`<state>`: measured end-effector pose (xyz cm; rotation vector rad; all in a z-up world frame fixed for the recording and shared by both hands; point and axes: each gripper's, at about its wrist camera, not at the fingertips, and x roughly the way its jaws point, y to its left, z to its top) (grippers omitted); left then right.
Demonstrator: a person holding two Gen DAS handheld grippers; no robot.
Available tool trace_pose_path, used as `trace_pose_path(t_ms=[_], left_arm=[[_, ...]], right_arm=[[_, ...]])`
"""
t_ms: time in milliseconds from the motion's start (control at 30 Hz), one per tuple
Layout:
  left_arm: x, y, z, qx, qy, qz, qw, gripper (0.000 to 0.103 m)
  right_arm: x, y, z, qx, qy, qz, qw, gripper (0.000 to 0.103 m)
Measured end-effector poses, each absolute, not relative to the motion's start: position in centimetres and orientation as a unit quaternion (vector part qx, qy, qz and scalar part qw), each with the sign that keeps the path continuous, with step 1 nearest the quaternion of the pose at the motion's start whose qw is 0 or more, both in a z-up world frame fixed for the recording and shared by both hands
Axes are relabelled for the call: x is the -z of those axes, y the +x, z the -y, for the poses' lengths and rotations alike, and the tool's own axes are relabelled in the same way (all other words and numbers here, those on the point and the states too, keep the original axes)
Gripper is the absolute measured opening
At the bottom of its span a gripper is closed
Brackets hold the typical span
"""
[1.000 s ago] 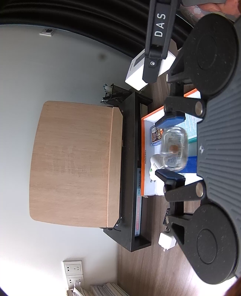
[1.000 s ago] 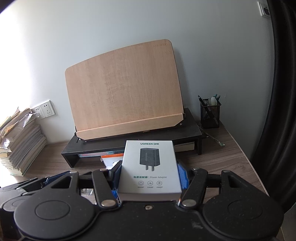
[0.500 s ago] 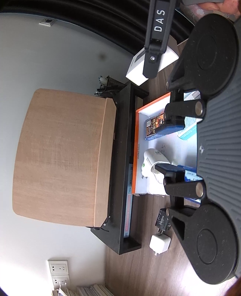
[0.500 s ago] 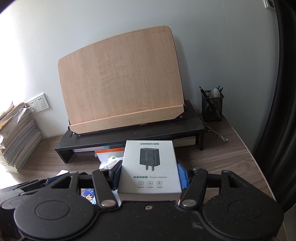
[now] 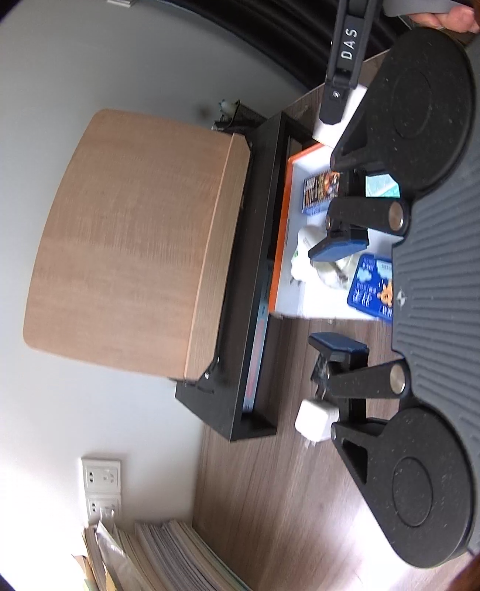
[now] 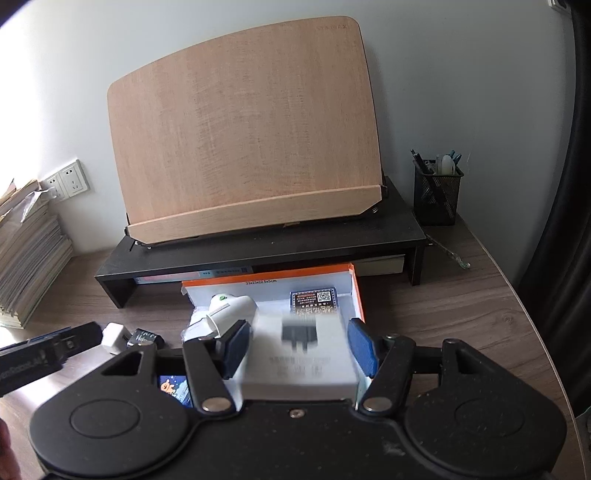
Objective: Organize rigid objects
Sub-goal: 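Release the glass bottle with left tool while right tool releases the charger box, then withdraw both tools toward the white plug charger and black charger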
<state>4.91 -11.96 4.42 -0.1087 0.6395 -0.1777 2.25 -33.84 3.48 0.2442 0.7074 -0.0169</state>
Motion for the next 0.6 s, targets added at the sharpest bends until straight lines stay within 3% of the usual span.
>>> trace_pose_path(t_ms=[167,600], left_arm=[[-4.5,4.9,10.7,0.075,-0.053,-0.32,0.943,0.049],[-5.1,4.3,8.1,0.046,-0.034,-0.329,0.943,0.08]], right_arm=[[-3.9,2.2,32.5,0.0,0.119,-0.341,0.933,0.077],[-4.7,1.7,27.7,-0.038,0.103,-0.342,0.933,0.079]])
